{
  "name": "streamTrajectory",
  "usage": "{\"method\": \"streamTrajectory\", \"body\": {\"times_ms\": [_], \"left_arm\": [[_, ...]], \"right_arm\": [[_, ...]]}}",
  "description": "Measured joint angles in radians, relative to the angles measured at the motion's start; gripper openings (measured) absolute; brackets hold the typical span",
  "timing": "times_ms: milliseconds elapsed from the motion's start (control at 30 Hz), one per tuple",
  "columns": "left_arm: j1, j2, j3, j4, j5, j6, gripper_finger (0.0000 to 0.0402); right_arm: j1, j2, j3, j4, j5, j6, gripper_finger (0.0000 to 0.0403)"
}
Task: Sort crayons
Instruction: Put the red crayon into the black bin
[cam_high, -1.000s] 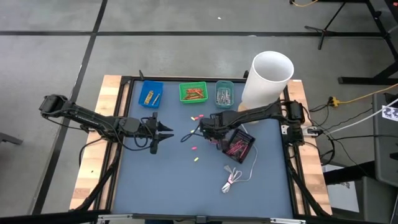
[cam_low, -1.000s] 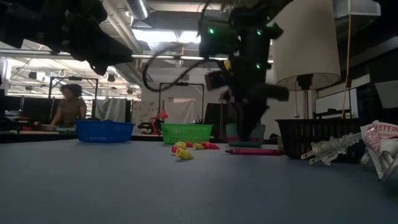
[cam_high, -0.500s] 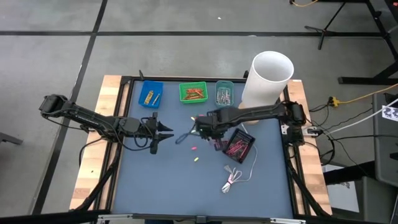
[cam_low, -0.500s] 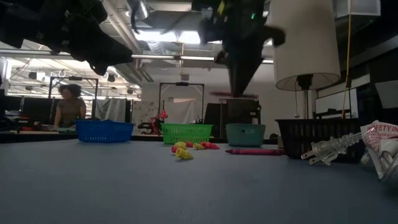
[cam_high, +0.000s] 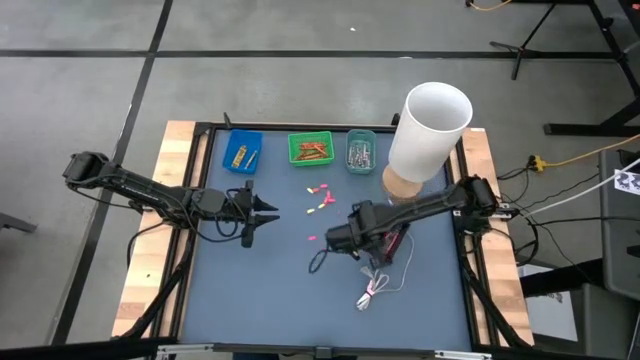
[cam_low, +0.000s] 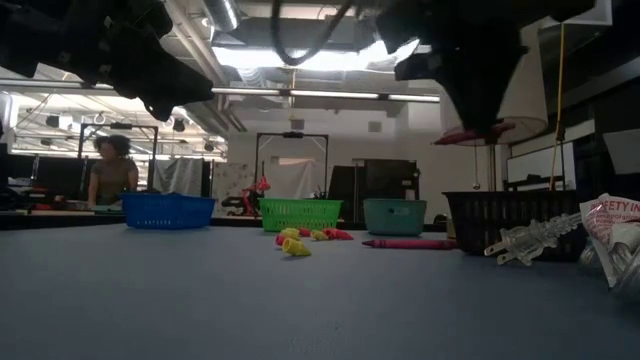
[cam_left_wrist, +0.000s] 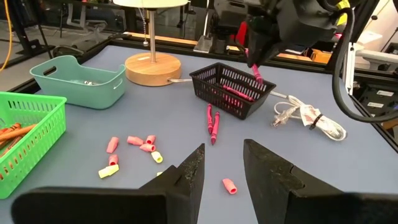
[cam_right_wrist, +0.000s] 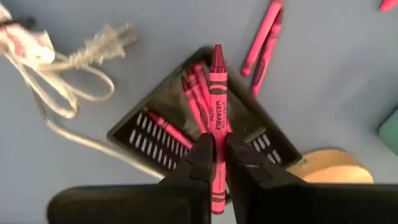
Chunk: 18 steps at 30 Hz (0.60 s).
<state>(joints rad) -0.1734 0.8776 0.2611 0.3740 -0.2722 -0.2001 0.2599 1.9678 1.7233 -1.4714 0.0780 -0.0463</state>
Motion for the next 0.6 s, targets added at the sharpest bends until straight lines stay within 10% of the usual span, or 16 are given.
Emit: {"method": "streamTrajectory", "body": {"times_ms": [600], "left_arm": [[0.000,0.000,0.000,0.000,0.000,0.000,0.0096]], "right_arm": [[0.015,0.000,0.000,-0.093,0.027,0.074,0.0121]]}}
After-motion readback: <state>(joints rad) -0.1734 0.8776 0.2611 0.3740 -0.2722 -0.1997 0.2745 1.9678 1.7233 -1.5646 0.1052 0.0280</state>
